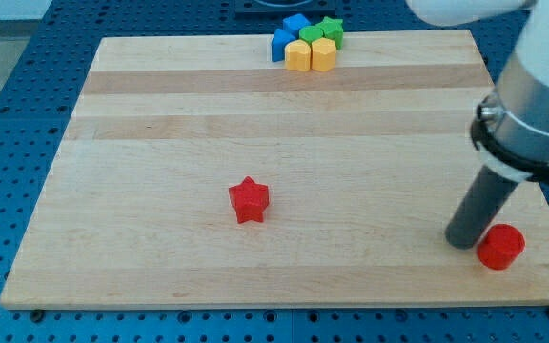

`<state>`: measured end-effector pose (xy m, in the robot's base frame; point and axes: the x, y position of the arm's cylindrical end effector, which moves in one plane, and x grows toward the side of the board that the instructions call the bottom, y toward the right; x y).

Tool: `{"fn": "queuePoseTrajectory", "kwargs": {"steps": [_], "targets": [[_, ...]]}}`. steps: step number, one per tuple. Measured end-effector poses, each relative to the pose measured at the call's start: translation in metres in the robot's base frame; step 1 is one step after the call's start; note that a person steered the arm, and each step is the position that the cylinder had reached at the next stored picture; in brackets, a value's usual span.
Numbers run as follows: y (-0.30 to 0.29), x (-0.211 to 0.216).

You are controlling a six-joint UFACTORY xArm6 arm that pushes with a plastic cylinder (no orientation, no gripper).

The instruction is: Push the red blocks towards the bottom right of the board

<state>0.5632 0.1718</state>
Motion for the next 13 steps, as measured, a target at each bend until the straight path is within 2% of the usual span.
{"fn": "queuePoseTrajectory", "kwargs": {"steps": [1, 2, 3, 5, 6, 8, 10, 13], "targets": [[-0.086, 0.034], [-0.173, 0.017], [-0.239, -0.033], [-0.246, -0.047], [-0.258, -0.08], [-0.241, -0.094], [-0.156, -0.07], [-0.071, -0.076]]}}
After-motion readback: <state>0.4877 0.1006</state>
